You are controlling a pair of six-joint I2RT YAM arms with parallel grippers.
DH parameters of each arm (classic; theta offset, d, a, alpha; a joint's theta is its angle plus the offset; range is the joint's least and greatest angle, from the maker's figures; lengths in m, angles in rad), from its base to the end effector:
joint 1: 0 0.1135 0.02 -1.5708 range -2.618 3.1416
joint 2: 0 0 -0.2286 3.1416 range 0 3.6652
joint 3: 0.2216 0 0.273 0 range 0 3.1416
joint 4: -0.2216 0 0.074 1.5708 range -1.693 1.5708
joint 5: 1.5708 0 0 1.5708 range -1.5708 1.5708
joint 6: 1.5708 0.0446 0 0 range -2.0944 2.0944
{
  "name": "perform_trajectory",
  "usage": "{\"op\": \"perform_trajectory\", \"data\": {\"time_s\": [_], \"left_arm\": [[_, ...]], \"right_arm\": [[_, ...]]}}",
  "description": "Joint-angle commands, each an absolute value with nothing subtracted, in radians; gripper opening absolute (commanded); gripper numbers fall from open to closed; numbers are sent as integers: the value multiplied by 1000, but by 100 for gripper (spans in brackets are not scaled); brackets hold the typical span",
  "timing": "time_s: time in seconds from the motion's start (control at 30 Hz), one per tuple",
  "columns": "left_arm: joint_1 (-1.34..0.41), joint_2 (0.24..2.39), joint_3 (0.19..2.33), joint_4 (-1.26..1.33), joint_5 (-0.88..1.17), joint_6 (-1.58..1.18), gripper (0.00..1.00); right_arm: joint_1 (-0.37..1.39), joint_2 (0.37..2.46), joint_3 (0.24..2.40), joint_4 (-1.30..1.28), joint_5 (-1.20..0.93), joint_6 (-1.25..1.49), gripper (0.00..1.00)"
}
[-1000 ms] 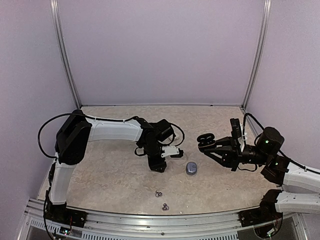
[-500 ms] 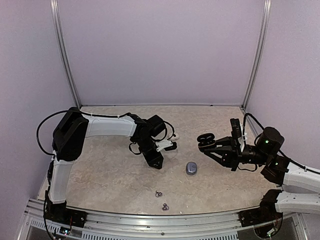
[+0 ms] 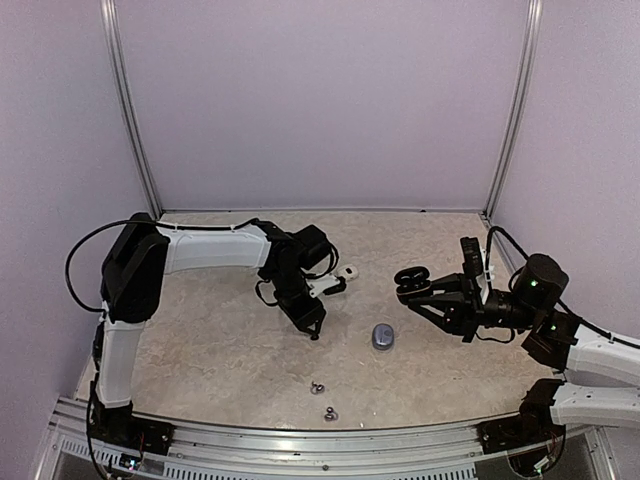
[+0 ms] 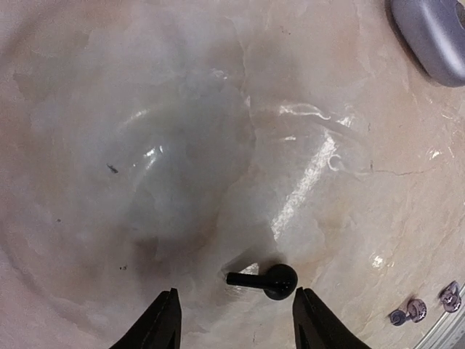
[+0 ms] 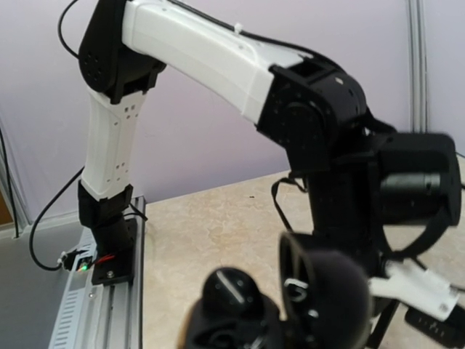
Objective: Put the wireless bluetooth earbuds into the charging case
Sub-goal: Adjust the right earbud at the center of the board.
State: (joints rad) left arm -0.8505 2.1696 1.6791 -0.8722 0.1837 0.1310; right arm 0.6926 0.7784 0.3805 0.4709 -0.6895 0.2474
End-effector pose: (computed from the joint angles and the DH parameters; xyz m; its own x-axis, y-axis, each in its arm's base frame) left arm 0.2817 -0.3334 0.1145 -0.5401 0.8101 -0.2282 0.8416 0.5188 -0.1502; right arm 0.1621 0.1713 0.2340 -0.1858 0.0914 -0.9783 -0.9648 0.1715 0.1993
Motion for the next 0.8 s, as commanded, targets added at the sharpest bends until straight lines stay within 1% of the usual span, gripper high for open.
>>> {"op": "perform_trajectory", "data": {"time_s": [0.0,0.1,0.23,0.5,0.77], "left_arm": [[-855,2106,1734,-900,130,117,54],[-881,2117,1748,-924,62,159,51],[-942,2119,1714,-921,-21,297,48],[-948,2092,1664,-846,-90,432,56],[-950,2075,1582,-753,-154,490,57]], "right_arm": [[682,756,384,472,-680,237,0],[681,754,386,467,-681,238,0],[681,754,388,466,-685,237,0],[681,749,392,461,-688,239,0],[683,743,394,451,-687,239,0]]}}
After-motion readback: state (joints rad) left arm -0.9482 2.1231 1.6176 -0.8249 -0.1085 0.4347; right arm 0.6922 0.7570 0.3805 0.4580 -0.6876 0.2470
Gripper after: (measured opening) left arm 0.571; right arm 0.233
